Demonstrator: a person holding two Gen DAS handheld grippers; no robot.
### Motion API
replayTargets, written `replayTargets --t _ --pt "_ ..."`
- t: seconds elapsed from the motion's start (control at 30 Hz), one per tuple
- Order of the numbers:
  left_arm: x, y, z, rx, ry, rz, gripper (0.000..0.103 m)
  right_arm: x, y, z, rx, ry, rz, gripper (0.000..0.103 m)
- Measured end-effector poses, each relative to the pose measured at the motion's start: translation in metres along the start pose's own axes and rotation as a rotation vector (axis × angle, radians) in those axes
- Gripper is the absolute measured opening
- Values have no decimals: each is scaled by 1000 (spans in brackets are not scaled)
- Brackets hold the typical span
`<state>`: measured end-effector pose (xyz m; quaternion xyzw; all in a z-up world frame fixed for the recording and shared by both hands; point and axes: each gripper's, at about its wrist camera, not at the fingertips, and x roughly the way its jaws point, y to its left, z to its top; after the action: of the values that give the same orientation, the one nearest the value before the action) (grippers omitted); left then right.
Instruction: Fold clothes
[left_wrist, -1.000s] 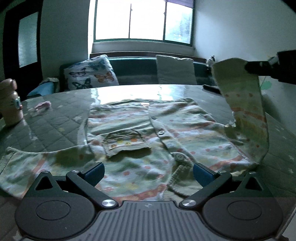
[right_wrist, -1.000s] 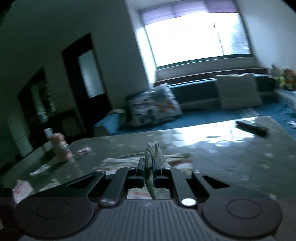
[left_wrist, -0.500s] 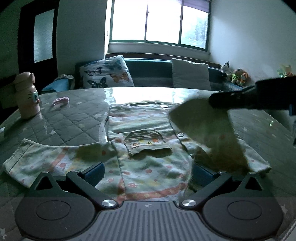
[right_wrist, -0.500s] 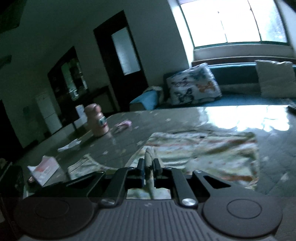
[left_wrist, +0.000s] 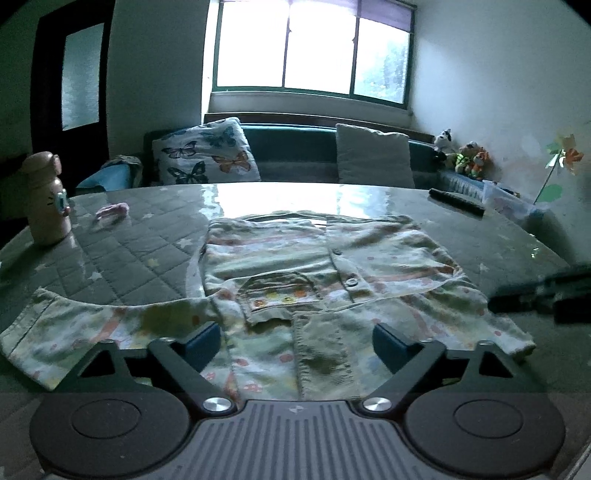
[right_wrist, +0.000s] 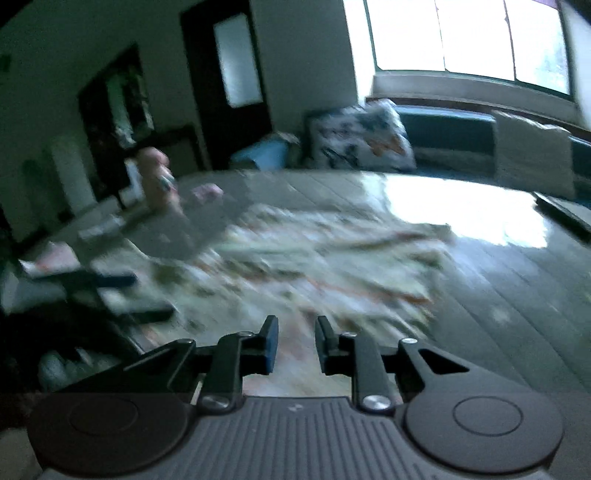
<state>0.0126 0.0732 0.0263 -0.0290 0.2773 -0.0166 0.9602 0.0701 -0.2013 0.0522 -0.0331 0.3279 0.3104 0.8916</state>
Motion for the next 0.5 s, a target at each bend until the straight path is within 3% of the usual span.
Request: replayTargets --t 0.23,0.5 --pt "9 -14 4 43 6 -57 63 7 -35 -34 66 101 -90 21" --pt "28 -25 6 71 45 -96 41 19 -42 -5 37 36 -103 21"
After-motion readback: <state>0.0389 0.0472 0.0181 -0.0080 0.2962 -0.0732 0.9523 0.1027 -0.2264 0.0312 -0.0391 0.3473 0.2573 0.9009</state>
